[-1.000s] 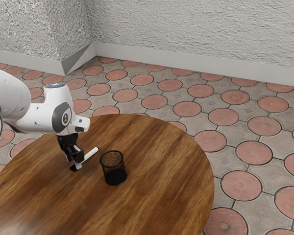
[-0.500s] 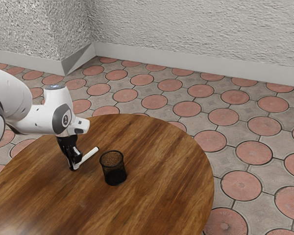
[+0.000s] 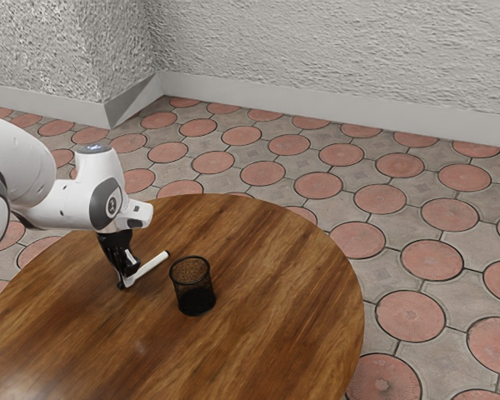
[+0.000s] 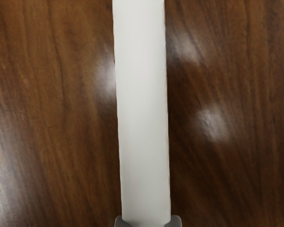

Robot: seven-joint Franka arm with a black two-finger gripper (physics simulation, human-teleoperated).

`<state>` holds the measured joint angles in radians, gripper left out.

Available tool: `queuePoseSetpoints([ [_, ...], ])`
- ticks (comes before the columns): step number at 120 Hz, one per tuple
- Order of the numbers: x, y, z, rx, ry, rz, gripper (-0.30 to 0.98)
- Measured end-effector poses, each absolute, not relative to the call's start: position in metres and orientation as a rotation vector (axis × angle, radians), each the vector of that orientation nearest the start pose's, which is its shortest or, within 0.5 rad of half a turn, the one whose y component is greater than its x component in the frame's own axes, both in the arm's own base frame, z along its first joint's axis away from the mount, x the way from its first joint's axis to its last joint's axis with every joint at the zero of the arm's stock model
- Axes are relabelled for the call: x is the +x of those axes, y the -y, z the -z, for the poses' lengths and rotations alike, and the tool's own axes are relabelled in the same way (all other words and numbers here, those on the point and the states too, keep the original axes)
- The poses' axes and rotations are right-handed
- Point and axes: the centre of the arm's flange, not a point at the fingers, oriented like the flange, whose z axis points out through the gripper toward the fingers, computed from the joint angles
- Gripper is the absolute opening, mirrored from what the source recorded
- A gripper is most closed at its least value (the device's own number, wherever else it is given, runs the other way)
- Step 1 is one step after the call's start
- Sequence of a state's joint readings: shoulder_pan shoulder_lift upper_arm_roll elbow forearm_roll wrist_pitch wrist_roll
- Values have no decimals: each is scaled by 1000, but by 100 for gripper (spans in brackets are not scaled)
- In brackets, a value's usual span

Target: Put the marker into the pen holder.

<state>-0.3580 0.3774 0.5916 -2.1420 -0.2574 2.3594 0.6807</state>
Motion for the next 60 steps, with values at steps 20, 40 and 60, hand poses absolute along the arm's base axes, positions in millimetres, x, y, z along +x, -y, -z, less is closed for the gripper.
queuePoseSetpoints([
  [20,550,-124,-257,-3112,-435,-104,-10],
  [40,565,-113,-295,-3100,-477,4,-10],
  [60,598,-95,-365,-3034,-577,126,-10],
])
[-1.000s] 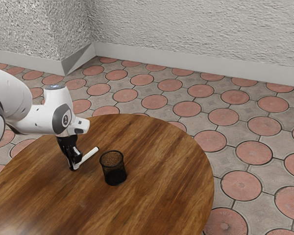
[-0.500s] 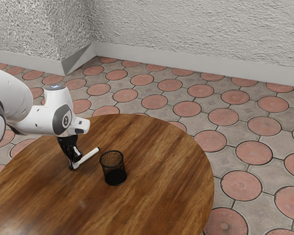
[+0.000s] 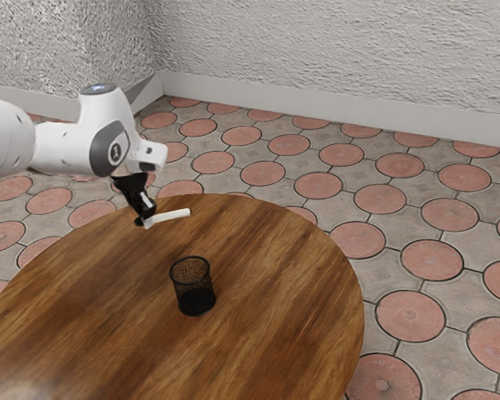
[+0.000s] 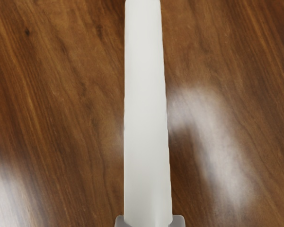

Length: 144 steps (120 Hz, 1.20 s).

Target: Put the marker into the pen holder.

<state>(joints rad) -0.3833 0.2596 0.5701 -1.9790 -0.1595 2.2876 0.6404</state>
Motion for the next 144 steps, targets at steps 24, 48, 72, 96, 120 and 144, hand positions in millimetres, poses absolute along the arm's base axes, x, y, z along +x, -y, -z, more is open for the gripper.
queuePoseSetpoints([
  [24,637,-43,-458,-2939,-721,140,-10],
  [48,623,-15,-485,-2957,-711,-232,-10],
  [72,594,4,-466,-2952,-656,-675,-10],
  [96,575,27,-460,-2902,-645,-912,-10],
  [120,565,41,-463,-2860,-636,-1013,-10],
  [144,562,50,-455,-2835,-628,-1072,-10],
])
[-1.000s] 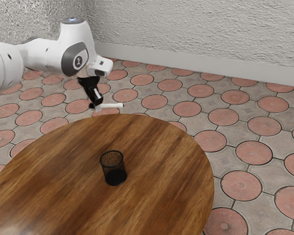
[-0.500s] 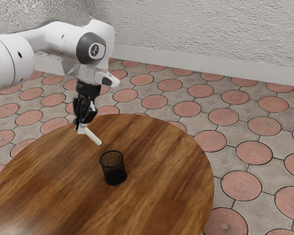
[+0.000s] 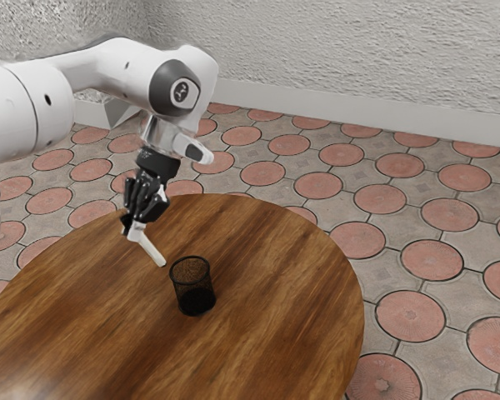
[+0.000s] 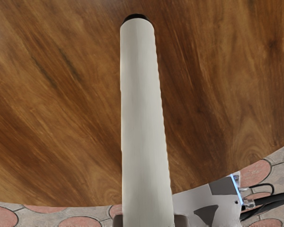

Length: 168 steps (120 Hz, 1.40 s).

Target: Put the marker into the pen holder.

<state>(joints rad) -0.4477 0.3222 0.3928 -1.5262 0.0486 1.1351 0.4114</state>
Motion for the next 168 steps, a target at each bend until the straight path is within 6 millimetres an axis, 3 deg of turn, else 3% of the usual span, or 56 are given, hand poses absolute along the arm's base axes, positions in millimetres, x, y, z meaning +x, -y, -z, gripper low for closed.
queuePoseSetpoints([
  [61,587,79,-430,-2805,-667,-1042,-7],
  [90,599,63,-425,-2832,-634,-964,-7],
  [108,611,66,-417,-2836,-645,-907,-7],
  [168,629,64,-363,-2824,-649,-888,-7],
])
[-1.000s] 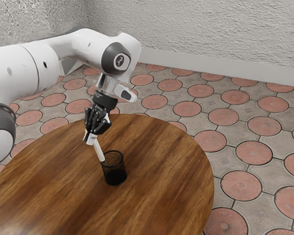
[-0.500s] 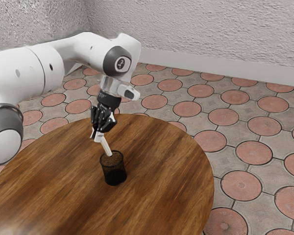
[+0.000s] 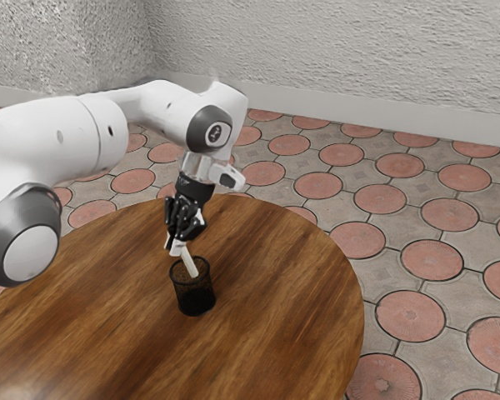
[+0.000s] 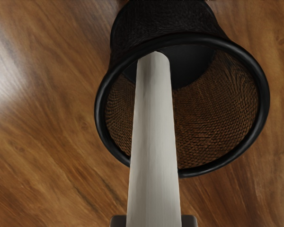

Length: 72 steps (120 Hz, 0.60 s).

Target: Put the marker into the pen holder.

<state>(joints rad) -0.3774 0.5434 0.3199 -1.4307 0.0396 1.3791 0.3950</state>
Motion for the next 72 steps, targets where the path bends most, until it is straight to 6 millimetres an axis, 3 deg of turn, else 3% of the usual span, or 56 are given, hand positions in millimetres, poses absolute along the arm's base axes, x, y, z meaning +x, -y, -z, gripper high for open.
queuePoseSetpoints([
  [18,631,63,-354,-2822,-648,-883,-7],
  [44,631,65,-360,-2842,-645,-864,37],
  [52,626,64,-400,-2894,-652,-761,45],
  [60,610,54,-463,-2966,-661,-571,51],
  [67,591,32,-512,-3026,-641,-378,54],
  [72,580,16,-535,-3056,-624,-263,57],
])
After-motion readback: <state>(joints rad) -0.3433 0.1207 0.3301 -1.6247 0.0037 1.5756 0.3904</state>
